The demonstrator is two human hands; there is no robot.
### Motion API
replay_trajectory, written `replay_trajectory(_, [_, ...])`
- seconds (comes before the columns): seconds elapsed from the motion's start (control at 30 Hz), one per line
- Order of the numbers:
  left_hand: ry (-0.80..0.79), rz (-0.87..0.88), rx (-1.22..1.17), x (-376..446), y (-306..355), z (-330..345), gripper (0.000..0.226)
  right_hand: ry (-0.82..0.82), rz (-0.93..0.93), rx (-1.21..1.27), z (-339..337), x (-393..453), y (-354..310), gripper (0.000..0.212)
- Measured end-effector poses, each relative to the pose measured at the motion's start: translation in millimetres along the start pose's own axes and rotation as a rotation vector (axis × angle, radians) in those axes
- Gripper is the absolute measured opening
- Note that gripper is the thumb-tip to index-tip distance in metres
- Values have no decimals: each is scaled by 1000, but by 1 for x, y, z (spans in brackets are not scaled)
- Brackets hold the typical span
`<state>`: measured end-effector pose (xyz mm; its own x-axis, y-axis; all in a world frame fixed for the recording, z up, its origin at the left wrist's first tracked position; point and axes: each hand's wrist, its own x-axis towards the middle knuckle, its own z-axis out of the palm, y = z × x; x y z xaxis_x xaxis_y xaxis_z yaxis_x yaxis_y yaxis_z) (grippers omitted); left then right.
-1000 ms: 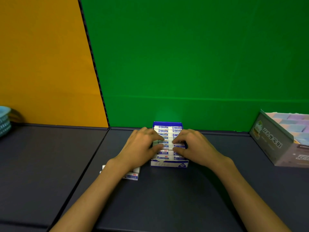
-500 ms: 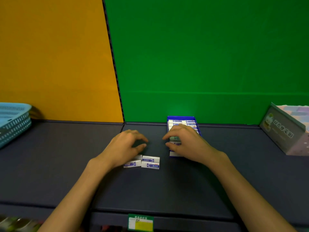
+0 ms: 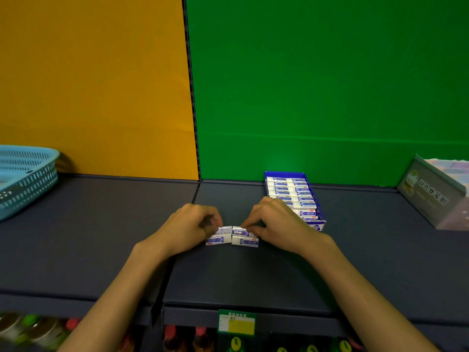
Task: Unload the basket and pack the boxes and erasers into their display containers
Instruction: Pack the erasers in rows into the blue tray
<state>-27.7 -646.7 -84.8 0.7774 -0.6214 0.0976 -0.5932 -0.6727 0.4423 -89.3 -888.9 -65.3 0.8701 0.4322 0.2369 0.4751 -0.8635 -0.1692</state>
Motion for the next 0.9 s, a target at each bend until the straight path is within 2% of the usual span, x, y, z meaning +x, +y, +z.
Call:
replay_trajectory(0.1, [45, -1, 57, 3, 0, -1, 11, 9, -4, -43, 1, 1, 2, 19])
replay_trajectory(0.3, [144, 4, 196, 6, 5, 2, 20, -64, -2, -96, -1, 7, 4, 29])
replay_trajectory(0.53, [55, 43, 124, 7, 0, 5, 23, -56, 26, -83, 2, 13, 5, 17])
replay_trajectory(0.63, [30, 11, 179, 9, -3, 3, 24, -42, 27, -87, 1, 19, 5, 21])
replay_trajectory(0.77, [78, -13, 180, 10, -2, 7, 19, -45, 39, -99, 4, 22, 4, 34])
replay_trajectory(0.9, [140, -46, 120, 10, -3, 9, 14, -76, 55, -62, 7, 22, 3, 32])
